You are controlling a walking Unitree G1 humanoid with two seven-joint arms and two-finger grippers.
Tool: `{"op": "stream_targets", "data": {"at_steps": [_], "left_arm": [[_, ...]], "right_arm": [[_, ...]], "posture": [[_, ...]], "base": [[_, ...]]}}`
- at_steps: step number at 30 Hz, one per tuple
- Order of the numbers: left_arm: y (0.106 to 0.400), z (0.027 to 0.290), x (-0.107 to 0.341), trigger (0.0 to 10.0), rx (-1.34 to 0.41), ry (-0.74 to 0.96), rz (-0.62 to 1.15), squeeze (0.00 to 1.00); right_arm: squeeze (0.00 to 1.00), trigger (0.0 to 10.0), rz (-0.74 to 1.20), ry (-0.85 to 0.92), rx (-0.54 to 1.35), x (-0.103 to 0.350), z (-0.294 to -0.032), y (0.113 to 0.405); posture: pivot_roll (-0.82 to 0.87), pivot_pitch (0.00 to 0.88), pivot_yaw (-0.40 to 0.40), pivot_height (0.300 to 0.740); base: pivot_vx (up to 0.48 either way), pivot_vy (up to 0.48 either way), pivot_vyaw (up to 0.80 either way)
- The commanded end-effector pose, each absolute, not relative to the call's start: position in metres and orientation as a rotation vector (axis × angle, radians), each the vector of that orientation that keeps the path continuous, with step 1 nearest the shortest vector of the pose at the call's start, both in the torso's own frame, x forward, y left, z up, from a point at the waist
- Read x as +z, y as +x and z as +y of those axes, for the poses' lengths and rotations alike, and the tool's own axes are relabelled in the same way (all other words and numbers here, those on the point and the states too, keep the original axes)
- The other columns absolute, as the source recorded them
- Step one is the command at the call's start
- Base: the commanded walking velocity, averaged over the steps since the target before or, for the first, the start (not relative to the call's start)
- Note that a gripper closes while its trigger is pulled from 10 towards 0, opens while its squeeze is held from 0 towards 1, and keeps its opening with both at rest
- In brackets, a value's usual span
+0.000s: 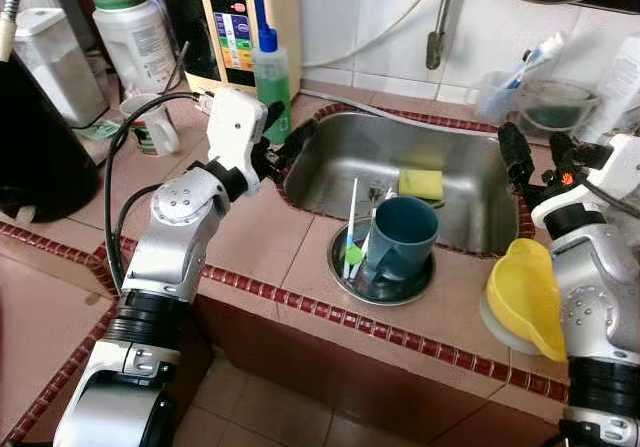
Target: Kitchen organization
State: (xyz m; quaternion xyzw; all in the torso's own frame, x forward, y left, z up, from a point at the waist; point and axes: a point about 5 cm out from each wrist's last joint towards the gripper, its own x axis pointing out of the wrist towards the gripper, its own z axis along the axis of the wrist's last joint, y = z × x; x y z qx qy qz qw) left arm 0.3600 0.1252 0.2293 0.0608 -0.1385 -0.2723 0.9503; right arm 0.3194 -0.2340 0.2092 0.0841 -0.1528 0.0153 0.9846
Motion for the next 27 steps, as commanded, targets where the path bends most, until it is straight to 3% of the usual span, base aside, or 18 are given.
{"op": "stream_targets", "data": {"at_steps": [1, 5, 8, 27], "left_arm": [[0.362, 0.135, 0.224, 10.0, -0.488, 0.096, -0.268, 0.0], [0.362, 0.143, 0.222, 10.0, -0.433, 0.036, -0.302, 0.0], [0.359, 0.146, 0.22, 10.0, -0.419, -0.009, -0.315, 0.0], [0.354, 0.156, 0.218, 10.0, -0.369, -0.041, -0.344, 0.0]], "right_arm": [[0.0, 10.0, -0.357, 0.106, -0.013, 0.216, -0.23, 0.313], [0.0, 10.0, -0.379, 0.024, -0.073, 0.216, -0.224, 0.307], [0.0, 10.0, -0.378, -0.022, -0.019, 0.214, -0.212, 0.305], [0.0, 10.0, -0.351, -0.125, 0.037, 0.208, -0.198, 0.312]], "posture": [[-0.11, 0.0, 0.041, 0.74], [-0.11, 0.0, 0.048, 0.74], [-0.12, 0.0, 0.058, 0.74], [-0.1, 0.0, 0.014, 0.74]], "base": [[0.0, 0.0, 0.0], [0.0, 0.0, 0.0], [0.0, 0.0, 0.0], [0.0, -0.48, 0.0]]}}
